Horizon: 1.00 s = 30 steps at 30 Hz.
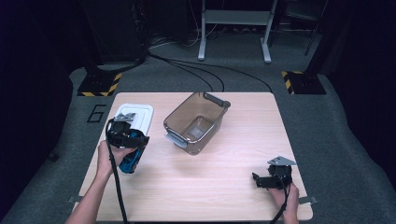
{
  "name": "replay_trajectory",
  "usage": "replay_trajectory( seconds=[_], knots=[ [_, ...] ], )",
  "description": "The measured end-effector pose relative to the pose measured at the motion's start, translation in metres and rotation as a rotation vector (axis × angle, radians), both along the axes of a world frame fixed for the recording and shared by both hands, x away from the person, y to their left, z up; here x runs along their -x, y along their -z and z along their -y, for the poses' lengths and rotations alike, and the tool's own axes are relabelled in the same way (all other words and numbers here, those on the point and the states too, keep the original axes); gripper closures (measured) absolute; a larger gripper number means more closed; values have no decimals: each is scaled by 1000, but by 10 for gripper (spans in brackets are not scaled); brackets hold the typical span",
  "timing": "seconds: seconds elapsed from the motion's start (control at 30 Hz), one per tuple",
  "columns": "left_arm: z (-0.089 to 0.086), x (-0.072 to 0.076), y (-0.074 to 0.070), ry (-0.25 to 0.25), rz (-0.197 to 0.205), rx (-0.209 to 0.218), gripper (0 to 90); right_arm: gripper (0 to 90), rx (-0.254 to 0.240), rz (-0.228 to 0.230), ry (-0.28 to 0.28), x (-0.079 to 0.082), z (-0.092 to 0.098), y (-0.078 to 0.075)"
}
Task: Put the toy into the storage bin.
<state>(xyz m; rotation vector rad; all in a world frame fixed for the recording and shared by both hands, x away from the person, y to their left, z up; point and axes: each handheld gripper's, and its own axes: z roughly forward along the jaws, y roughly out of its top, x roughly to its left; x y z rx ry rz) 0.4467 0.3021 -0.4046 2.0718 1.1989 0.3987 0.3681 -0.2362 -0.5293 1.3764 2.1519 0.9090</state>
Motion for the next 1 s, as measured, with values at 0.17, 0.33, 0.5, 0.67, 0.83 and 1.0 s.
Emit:
replay_trajectory(
  seconds=[0.17, 0.33, 0.5, 0.67, 0.83, 1.0],
  knots=[
    [4, -10, -2, -13, -9, 25, 248, 5, 0, 0, 0, 0, 0, 0],
    [5, -16, -6, -2, -11, 21, 248, 5, 0, 0, 0, 0, 0, 0],
    [8, -21, -12, 4, -10, 24, 248, 6, 0, 0, 0, 0, 0, 0],
    [12, -27, -19, 25, -16, -2, 248, 5, 0, 0, 0, 0, 0, 0],
    [13, -36, -24, 17, -14, -12, 248, 5, 0, 0, 0, 0, 0, 0],
    [16, -43, -28, 11, -16, -20, 248, 5, 0, 0, -1, 0, 0, 0]
  ],
)
